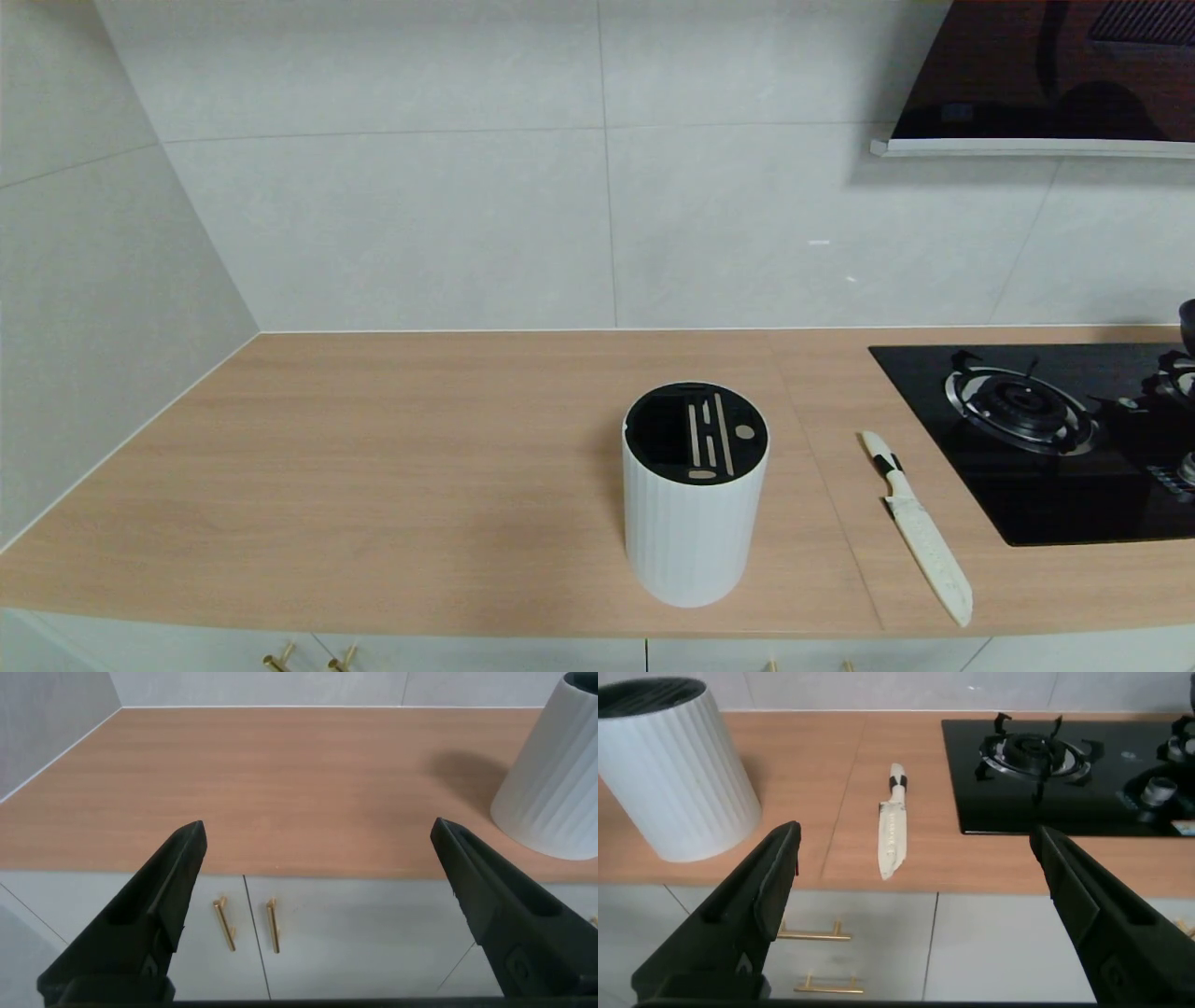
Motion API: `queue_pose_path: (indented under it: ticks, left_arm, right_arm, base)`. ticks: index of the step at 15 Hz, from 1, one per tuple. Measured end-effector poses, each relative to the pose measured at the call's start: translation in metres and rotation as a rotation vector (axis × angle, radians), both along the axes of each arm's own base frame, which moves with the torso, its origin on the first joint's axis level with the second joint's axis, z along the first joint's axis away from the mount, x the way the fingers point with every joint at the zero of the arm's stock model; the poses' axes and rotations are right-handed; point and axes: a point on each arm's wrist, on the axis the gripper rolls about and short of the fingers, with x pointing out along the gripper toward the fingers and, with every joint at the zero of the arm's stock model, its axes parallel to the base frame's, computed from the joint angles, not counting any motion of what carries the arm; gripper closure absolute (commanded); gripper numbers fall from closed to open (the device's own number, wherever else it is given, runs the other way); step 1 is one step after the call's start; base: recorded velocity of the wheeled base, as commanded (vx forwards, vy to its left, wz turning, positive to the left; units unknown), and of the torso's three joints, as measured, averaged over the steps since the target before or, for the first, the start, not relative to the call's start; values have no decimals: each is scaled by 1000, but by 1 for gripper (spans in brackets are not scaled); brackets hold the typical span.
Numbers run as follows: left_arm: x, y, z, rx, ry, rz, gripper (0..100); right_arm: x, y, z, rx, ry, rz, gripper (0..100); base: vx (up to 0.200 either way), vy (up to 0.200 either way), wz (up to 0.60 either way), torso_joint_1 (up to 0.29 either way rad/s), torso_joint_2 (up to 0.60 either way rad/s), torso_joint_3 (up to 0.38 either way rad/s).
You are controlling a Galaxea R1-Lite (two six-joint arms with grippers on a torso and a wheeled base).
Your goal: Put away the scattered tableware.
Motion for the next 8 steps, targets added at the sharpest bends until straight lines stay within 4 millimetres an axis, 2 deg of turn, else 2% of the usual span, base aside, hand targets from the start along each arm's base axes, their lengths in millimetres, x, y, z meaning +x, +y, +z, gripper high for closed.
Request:
queue_pose_path:
  ticks: [1,4,8]
  left_arm:
    - [0,0,0,0,0,0,0]
    - [0,0,0,0,0,0,0]
    - [0,0,0,0,0,0,0]
  right_arm:
    - [-1,0,4,3,-3,11,0]
    - [-2,1,34,23,-33,77,0]
    - [29,3,56,32,177,138,0]
  base:
    - [0,0,0,0,0,0]
    - [0,0,0,0,0,0]
    - [0,0,0,0,0,0]
